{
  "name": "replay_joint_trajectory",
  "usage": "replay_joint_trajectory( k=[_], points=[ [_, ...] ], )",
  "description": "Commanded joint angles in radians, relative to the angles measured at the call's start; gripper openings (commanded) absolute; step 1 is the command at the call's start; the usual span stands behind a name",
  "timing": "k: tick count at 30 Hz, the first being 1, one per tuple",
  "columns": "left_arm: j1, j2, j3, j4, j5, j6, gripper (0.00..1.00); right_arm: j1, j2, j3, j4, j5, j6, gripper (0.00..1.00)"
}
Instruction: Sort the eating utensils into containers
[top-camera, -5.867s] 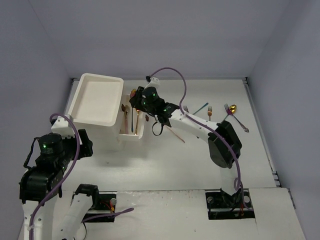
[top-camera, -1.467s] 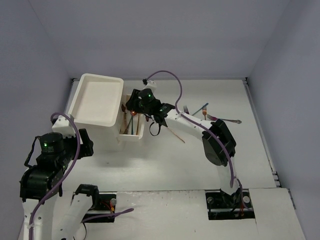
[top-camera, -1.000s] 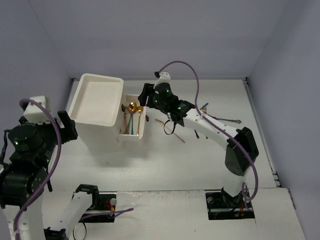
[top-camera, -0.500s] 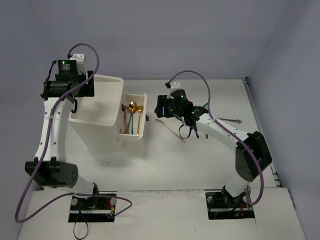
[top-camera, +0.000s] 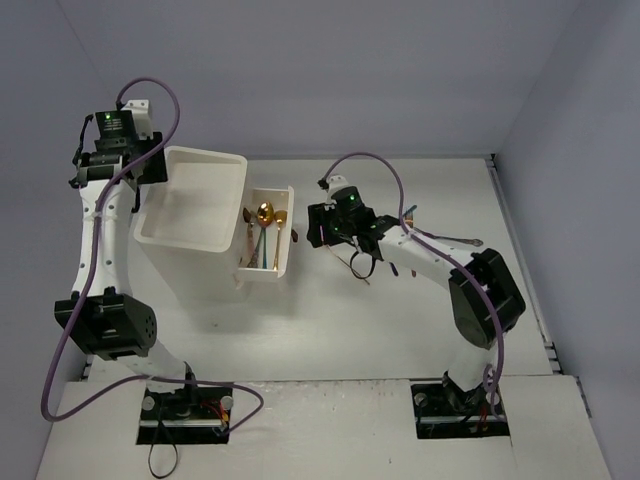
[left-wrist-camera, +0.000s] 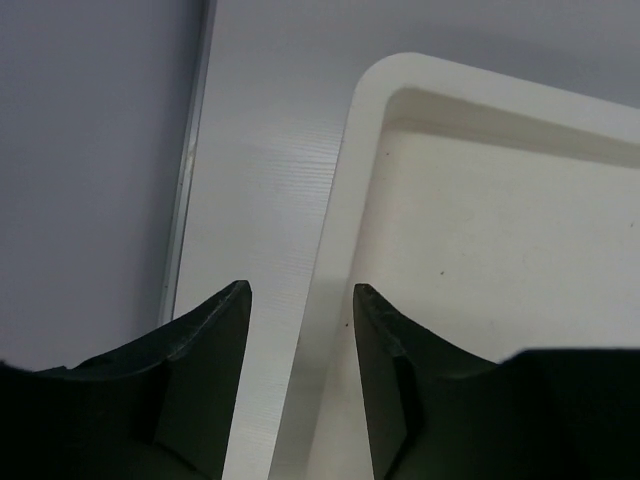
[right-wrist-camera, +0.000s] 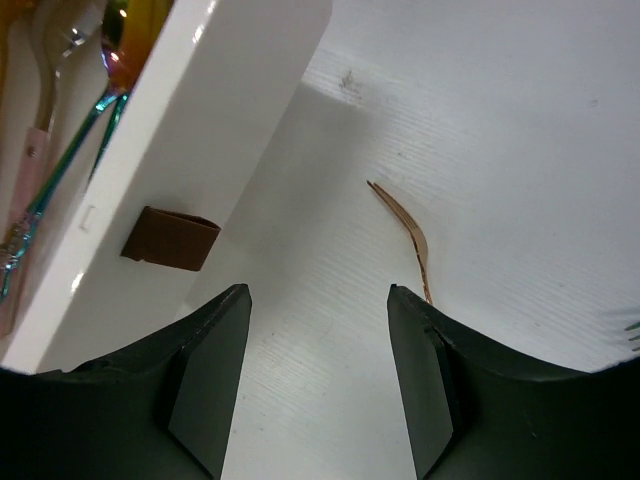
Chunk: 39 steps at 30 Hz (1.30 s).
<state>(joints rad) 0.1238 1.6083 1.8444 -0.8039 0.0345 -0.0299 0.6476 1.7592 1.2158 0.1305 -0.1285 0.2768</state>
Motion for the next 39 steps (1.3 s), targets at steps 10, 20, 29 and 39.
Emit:
replay_joint_trajectory(
  k=[10, 20, 29, 39],
  points=[
    [0.0, -0.018, -0.043, 0.093, 0.066, -0.017, 0.03, 0.066, 0.111, 0.197, 0.047, -0.054, -0.017, 0.54],
    [-0.028, -0.02, -0.077, 0.096, 0.082, -0.035, 0.0, 0.128, 0.193, 0.345, 0.049, -0.123, 0.014, 0.54],
    [-0.044, -0.032, -0.097, 0.1, 0.072, -0.059, 0.0, 0.169, 0.319, 0.551, 0.053, -0.209, 0.042, 0.54],
    [-0.044, -0.036, -0.074, 0.097, 0.076, -0.071, 0.0, 0.163, 0.25, 0.538, 0.051, -0.343, -0.123, 0.55]
  ],
)
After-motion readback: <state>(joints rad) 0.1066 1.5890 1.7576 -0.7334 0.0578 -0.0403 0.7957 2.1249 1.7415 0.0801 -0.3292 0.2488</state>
